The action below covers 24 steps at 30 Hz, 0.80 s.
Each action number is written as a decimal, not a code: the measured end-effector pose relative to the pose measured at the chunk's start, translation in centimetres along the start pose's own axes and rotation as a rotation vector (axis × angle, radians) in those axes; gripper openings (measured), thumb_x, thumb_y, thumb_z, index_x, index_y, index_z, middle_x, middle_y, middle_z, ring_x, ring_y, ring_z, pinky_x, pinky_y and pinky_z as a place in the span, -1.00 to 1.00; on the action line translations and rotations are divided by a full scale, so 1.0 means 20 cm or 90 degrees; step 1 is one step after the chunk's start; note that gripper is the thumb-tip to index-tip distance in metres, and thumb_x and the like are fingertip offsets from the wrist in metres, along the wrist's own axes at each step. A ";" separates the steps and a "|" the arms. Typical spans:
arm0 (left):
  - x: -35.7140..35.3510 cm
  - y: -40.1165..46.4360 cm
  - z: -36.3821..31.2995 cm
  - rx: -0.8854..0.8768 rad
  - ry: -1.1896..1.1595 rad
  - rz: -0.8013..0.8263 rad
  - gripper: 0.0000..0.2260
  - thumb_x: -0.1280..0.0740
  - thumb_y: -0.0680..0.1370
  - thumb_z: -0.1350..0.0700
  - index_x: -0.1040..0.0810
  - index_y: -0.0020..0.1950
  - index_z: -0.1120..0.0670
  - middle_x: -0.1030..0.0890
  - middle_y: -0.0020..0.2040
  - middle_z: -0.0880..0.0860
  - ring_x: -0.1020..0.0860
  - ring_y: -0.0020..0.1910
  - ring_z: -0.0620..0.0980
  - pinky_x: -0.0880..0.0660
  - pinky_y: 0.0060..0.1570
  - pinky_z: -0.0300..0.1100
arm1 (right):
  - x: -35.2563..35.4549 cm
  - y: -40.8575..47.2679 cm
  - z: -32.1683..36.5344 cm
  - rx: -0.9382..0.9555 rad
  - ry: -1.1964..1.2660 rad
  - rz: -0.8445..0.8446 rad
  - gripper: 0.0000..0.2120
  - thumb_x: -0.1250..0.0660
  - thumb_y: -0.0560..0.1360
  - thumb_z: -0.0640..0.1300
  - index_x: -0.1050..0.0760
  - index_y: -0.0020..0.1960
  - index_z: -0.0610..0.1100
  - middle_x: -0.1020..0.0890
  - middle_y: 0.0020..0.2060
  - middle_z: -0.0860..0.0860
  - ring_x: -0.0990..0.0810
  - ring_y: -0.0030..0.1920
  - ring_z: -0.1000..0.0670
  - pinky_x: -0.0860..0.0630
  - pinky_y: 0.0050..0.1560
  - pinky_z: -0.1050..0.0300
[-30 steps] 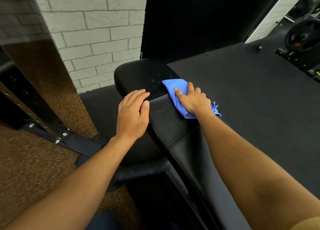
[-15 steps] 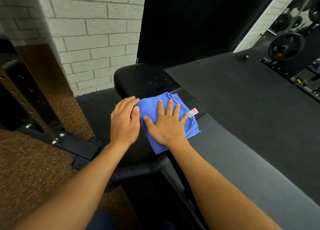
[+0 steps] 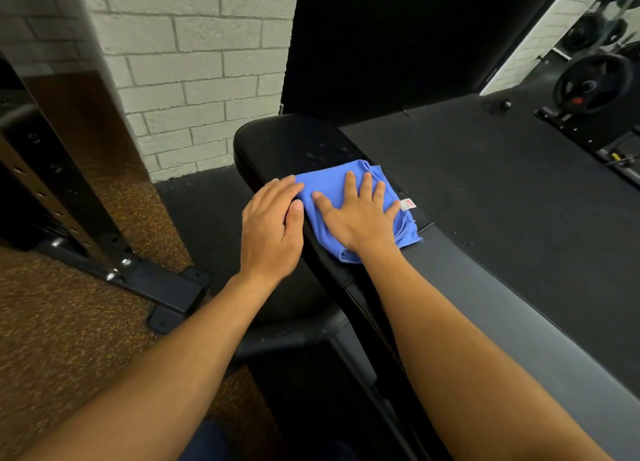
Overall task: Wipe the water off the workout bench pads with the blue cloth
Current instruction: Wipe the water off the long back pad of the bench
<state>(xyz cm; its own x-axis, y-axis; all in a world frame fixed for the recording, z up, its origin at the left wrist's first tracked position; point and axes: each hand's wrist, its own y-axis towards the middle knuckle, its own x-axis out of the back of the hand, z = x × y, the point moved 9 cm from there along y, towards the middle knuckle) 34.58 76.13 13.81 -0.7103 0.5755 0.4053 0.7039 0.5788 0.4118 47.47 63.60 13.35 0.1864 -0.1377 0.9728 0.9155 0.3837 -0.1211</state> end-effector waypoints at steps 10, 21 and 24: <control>0.05 0.02 0.04 0.019 0.034 0.011 -0.62 -0.13 0.67 0.00 -0.58 0.38 0.05 -0.52 0.44 -0.05 -0.35 0.50 -0.06 -0.22 0.48 -0.06 | 0.11 0.31 -0.18 -0.084 0.019 -0.006 -0.18 0.03 0.51 0.45 -0.06 0.61 -0.01 -0.21 0.57 -0.10 -0.17 0.53 -0.21 -0.04 0.46 -0.37; -0.05 0.21 -0.19 0.065 0.009 -0.004 -0.89 -0.32 0.57 0.15 -0.65 -0.07 0.05 -0.58 -0.15 -0.06 -0.53 -0.22 -0.04 -0.54 -0.17 -0.02 | 0.15 0.18 -0.19 0.011 -0.037 0.083 -0.27 -0.15 0.59 0.30 -0.10 0.60 -0.08 -0.15 0.58 -0.13 -0.15 0.55 -0.21 -0.17 0.46 -0.29; -0.12 0.25 -0.20 0.073 0.022 0.067 -0.82 -0.28 0.57 0.22 -0.65 0.04 0.03 -0.59 -0.02 -0.07 -0.56 -0.12 -0.05 -0.57 -0.10 -0.02 | 0.14 0.02 -0.14 0.032 -0.009 0.064 -0.19 -0.16 0.56 0.34 0.03 0.63 -0.05 0.03 0.63 -0.07 0.08 0.61 -0.14 0.02 0.51 -0.38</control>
<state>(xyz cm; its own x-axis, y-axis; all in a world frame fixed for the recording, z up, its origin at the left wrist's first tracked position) 39.85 75.24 18.19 -0.6306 0.6177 0.4699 0.7690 0.5790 0.2708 49.43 60.79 15.36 0.2704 -0.0838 0.9591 0.8737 0.4399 -0.2078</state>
